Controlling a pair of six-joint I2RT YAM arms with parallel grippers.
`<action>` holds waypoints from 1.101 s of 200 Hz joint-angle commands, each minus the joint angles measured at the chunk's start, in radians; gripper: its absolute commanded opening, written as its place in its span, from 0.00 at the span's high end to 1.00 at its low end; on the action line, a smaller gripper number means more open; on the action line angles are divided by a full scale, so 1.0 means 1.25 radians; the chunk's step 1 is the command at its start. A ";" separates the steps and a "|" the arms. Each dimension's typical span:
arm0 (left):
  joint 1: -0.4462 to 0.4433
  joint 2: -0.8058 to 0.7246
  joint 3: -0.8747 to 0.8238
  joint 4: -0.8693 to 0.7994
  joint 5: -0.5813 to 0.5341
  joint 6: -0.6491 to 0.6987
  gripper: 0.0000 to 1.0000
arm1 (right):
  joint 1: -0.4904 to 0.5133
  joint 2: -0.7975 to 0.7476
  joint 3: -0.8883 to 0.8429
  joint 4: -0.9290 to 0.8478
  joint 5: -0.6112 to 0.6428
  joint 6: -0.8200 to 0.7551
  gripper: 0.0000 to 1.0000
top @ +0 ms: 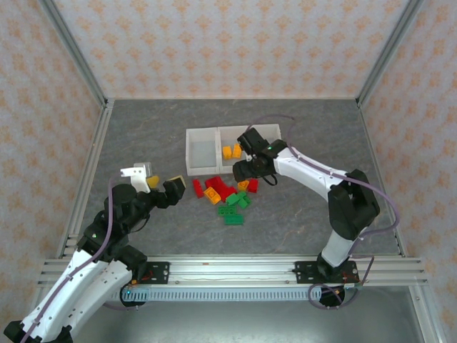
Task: Sort the legos into containers by color
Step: Pick up the lego from the center of the table.
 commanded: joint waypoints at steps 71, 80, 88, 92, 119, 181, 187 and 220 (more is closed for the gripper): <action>-0.006 0.004 -0.003 0.021 -0.018 0.018 0.01 | 0.059 0.118 0.038 0.005 0.060 -0.114 0.24; -0.006 0.005 -0.004 0.021 -0.018 0.018 0.01 | 0.059 0.123 0.038 0.003 0.070 -0.113 0.24; -0.006 0.005 -0.004 0.021 -0.018 0.018 0.01 | 0.059 0.125 0.036 0.001 0.074 -0.113 0.25; -0.007 0.006 -0.003 0.022 -0.017 0.017 0.01 | 0.059 0.126 0.034 0.001 0.075 -0.113 0.25; -0.007 0.013 -0.003 0.022 -0.013 0.018 0.01 | 0.059 0.135 0.033 0.001 0.082 -0.114 0.28; -0.006 0.015 -0.002 0.021 -0.013 0.020 0.01 | 0.063 0.189 0.062 -0.017 0.067 -0.093 0.48; -0.006 0.014 -0.003 0.021 -0.014 0.019 0.01 | 0.063 0.195 0.062 -0.017 0.069 -0.091 0.49; -0.006 0.014 -0.002 0.021 -0.016 0.019 0.01 | 0.069 0.213 0.070 -0.034 0.090 -0.093 0.57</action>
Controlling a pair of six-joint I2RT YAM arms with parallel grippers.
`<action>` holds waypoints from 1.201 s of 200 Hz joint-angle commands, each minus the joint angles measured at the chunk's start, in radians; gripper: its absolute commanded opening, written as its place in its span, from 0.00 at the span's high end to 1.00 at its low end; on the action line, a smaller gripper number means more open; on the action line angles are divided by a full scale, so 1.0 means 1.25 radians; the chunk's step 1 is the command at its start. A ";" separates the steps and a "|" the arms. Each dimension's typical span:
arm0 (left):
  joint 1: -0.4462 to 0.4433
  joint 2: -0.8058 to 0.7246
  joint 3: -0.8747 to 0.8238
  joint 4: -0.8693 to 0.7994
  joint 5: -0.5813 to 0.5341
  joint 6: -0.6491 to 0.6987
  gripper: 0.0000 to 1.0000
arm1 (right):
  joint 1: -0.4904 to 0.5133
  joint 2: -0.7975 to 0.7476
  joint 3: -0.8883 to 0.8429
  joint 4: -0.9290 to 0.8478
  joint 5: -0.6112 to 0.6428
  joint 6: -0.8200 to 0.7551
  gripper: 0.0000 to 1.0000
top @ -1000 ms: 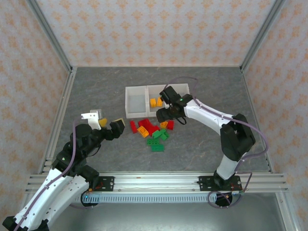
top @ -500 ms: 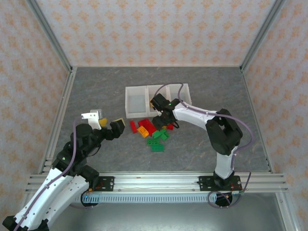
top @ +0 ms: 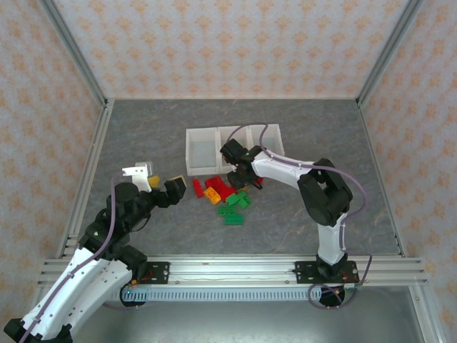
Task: Sort the legos into containers by color
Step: Pick up the lego from the center of the table.
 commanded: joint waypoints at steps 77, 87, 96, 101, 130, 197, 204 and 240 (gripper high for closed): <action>-0.007 -0.005 -0.002 0.021 -0.013 0.018 0.01 | 0.008 -0.017 -0.018 -0.059 0.047 0.024 0.69; -0.006 -0.005 -0.002 0.021 -0.013 0.019 0.01 | 0.008 -0.023 -0.021 -0.061 0.047 0.031 0.69; -0.007 -0.006 -0.002 0.020 -0.013 0.018 0.01 | 0.008 -0.028 -0.025 -0.064 0.045 0.040 0.69; -0.006 -0.006 -0.002 0.019 -0.013 0.017 0.01 | 0.007 -0.031 -0.029 -0.064 0.042 0.048 0.69; -0.007 -0.009 -0.003 0.021 -0.013 0.017 0.01 | 0.008 -0.052 -0.073 -0.050 0.045 0.066 0.66; -0.006 -0.012 -0.002 0.021 -0.012 0.016 0.01 | 0.008 -0.048 -0.101 -0.043 0.029 0.083 0.58; -0.006 -0.011 -0.002 0.020 -0.012 0.016 0.01 | 0.008 -0.048 -0.101 -0.043 0.030 0.086 0.58; -0.006 -0.013 -0.002 0.019 -0.012 0.016 0.01 | 0.008 -0.069 -0.094 -0.039 0.034 0.096 0.69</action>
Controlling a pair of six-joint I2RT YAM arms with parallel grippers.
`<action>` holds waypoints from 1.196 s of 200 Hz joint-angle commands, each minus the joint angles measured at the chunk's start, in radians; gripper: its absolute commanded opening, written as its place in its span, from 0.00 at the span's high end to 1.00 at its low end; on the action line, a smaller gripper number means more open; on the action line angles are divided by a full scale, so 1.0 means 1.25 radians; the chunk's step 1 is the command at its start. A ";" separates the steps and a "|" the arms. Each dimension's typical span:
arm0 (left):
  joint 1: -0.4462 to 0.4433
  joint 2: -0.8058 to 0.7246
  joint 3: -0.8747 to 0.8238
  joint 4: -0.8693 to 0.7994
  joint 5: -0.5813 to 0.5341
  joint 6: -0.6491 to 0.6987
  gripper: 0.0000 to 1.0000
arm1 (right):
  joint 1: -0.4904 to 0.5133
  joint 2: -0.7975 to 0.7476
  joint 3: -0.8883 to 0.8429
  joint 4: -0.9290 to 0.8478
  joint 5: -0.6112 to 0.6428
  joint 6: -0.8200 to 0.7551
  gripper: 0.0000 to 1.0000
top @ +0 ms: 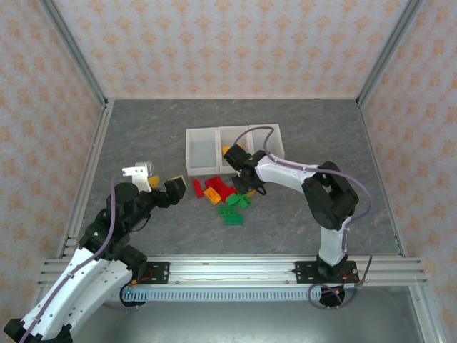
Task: Sort the legos into containers by color
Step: Pick up the lego from the center of the table, then place the lego in the container.
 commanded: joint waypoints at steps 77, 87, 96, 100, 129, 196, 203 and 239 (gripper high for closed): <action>-0.006 -0.006 -0.002 0.021 -0.015 0.016 0.01 | -0.003 -0.133 0.058 -0.018 0.092 0.040 0.72; -0.005 -0.002 -0.002 0.021 -0.016 0.016 0.01 | -0.010 -0.124 0.091 -0.012 0.099 0.034 0.72; -0.005 0.002 -0.002 0.019 -0.018 0.016 0.01 | -0.019 -0.114 0.118 0.001 0.098 0.029 0.71; -0.005 0.004 -0.001 0.018 -0.018 0.016 0.01 | -0.025 -0.106 0.131 0.007 0.094 0.027 0.71; -0.005 0.004 0.001 0.017 -0.017 0.017 0.01 | -0.063 -0.016 0.252 0.030 0.047 0.008 0.71; -0.005 -0.013 -0.002 0.018 -0.021 0.014 0.01 | -0.113 0.215 0.536 -0.024 0.040 -0.018 0.71; -0.005 -0.014 -0.002 0.019 -0.021 0.014 0.01 | -0.115 0.231 0.560 -0.034 0.045 -0.017 0.71; -0.005 -0.010 -0.004 0.023 -0.014 0.016 0.01 | -0.116 0.271 0.594 -0.031 0.045 -0.016 0.68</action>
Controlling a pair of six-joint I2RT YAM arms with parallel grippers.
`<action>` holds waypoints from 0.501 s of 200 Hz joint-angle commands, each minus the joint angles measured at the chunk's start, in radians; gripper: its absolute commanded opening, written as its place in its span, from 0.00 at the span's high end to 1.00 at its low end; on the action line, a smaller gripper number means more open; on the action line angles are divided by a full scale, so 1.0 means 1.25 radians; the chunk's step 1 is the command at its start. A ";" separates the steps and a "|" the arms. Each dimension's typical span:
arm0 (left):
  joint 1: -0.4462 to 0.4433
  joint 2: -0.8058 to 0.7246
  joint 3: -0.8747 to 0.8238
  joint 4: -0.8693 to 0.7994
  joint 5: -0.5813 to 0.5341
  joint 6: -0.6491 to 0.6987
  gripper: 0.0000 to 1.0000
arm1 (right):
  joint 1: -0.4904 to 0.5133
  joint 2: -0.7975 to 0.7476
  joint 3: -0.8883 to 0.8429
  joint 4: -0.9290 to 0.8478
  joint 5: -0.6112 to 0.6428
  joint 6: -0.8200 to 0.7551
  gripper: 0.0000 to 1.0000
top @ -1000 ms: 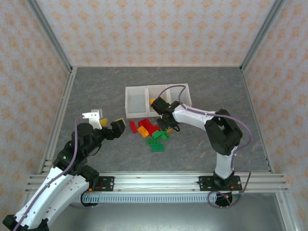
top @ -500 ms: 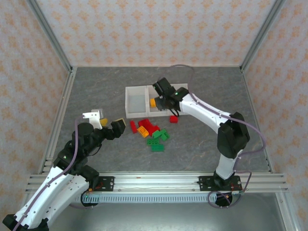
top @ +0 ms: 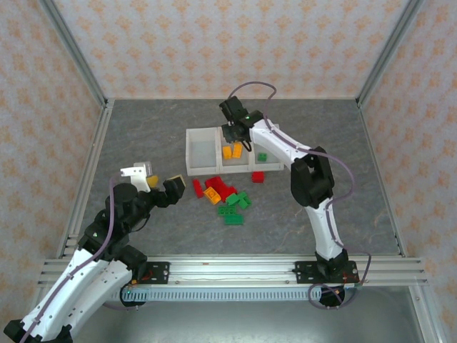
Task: Sort the legos into containers by color
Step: Place the lego in the container.
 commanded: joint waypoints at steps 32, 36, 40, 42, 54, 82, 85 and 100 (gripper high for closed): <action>-0.004 0.004 -0.002 0.022 0.004 0.016 0.01 | -0.002 0.033 0.043 -0.014 0.035 -0.005 0.64; -0.004 0.005 -0.002 0.021 0.004 0.016 0.01 | -0.002 0.035 0.043 -0.012 0.037 -0.005 0.63; -0.005 0.004 -0.002 0.022 0.004 0.016 0.01 | -0.002 0.036 0.044 -0.010 0.039 -0.004 0.61; -0.005 0.003 -0.003 0.022 0.005 0.016 0.01 | -0.002 0.036 0.044 -0.009 0.040 -0.004 0.60; -0.005 0.000 -0.003 0.022 0.002 0.016 0.01 | -0.002 0.036 0.045 -0.003 0.046 -0.002 0.55; -0.004 -0.002 -0.004 0.023 0.001 0.016 0.01 | -0.002 0.041 0.080 -0.019 0.040 0.006 0.28; -0.005 -0.001 -0.004 0.023 0.001 0.016 0.01 | -0.002 0.040 0.083 -0.022 0.039 0.009 0.26; -0.005 0.002 -0.004 0.023 0.002 0.016 0.01 | -0.002 0.029 0.093 -0.035 0.029 0.023 0.16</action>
